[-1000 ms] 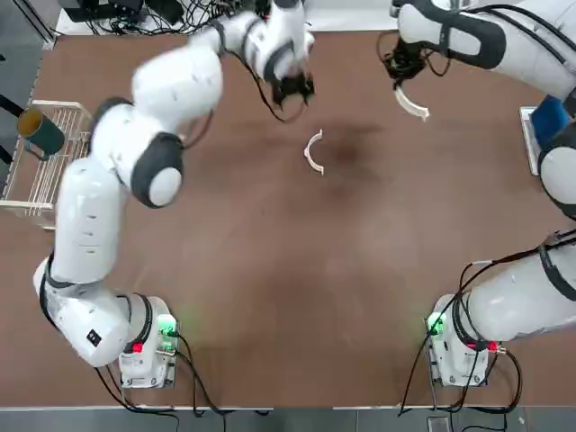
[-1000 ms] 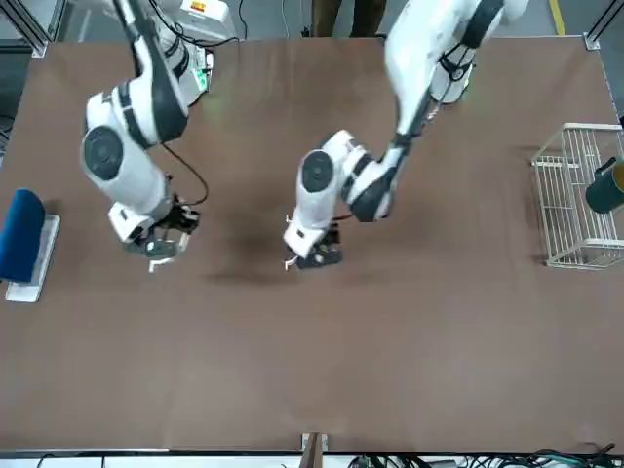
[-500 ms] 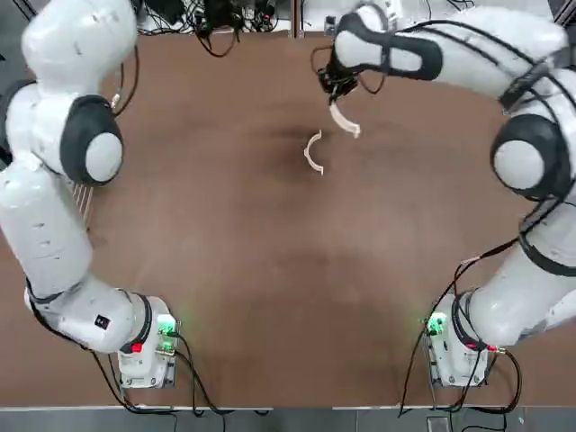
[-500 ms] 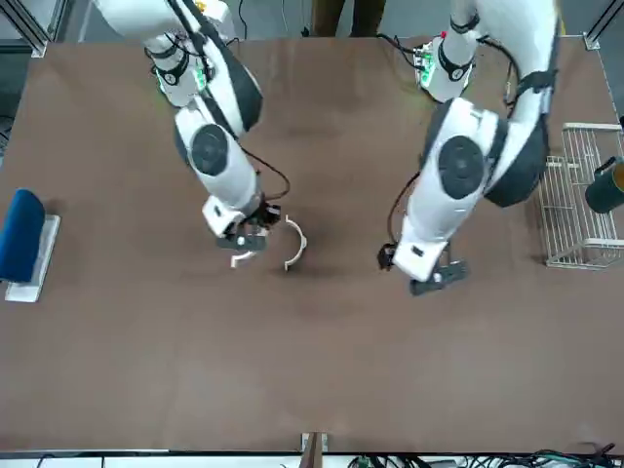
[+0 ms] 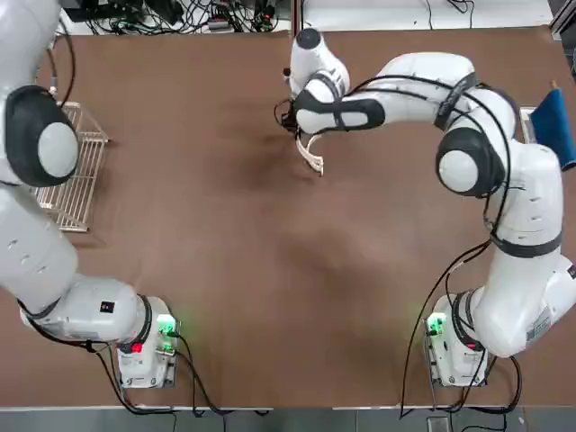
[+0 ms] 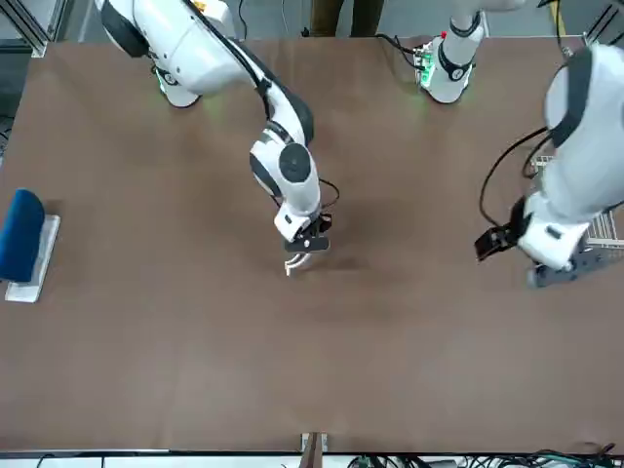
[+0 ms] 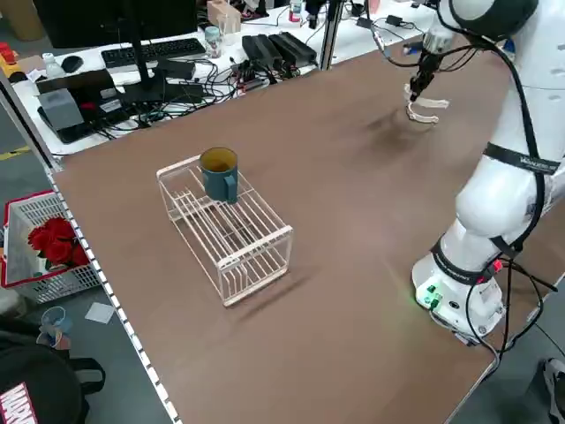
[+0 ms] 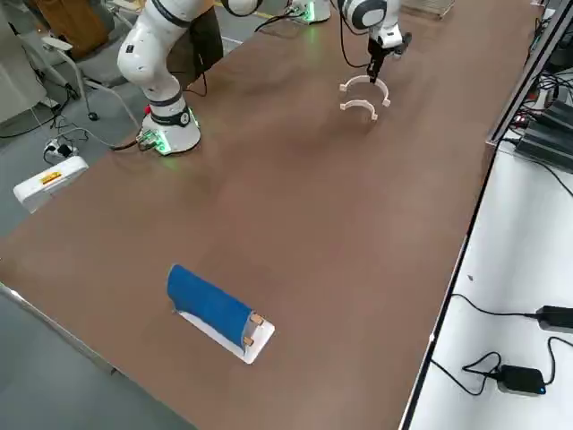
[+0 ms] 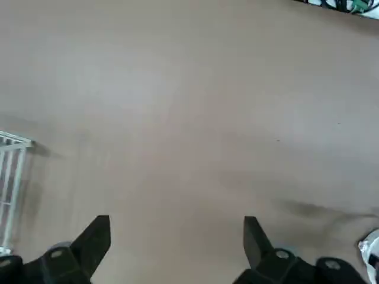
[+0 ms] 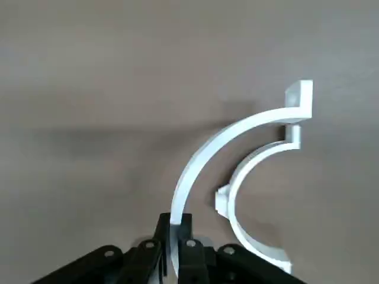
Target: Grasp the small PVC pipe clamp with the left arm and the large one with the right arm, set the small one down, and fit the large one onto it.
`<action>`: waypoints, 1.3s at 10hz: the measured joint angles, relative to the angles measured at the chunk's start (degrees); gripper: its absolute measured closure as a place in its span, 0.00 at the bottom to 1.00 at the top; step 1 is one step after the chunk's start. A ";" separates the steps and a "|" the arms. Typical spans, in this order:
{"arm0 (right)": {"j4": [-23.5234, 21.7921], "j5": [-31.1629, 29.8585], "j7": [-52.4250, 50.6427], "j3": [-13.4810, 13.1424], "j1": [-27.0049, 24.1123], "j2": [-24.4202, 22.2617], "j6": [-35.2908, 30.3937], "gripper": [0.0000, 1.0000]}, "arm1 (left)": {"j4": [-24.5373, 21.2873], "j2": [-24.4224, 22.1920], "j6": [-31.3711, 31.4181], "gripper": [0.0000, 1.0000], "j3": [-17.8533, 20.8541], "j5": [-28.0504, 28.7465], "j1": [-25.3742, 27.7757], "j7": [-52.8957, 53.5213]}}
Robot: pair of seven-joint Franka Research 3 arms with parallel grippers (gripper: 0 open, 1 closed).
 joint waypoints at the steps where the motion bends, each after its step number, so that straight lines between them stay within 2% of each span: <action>1: 0.62 -1.60 0.65 -0.03 0.30 1.24 0.00 0.92 | -0.58 -2.01 -1.37 0.01 0.00 -0.07 1.06 1.22; 6: 1.02 -3.02 2.46 -0.33 0.29 3.22 0.01 0.92 | -8.25 -14.85 -5.83 0.01 -0.21 -0.08 1.33 3.22; 13: 1.03 -3.28 3.97 -0.33 0.30 4.55 3.13 0.92 | -9.40 -15.83 -6.45 0.01 -0.24 -0.08 1.18 3.45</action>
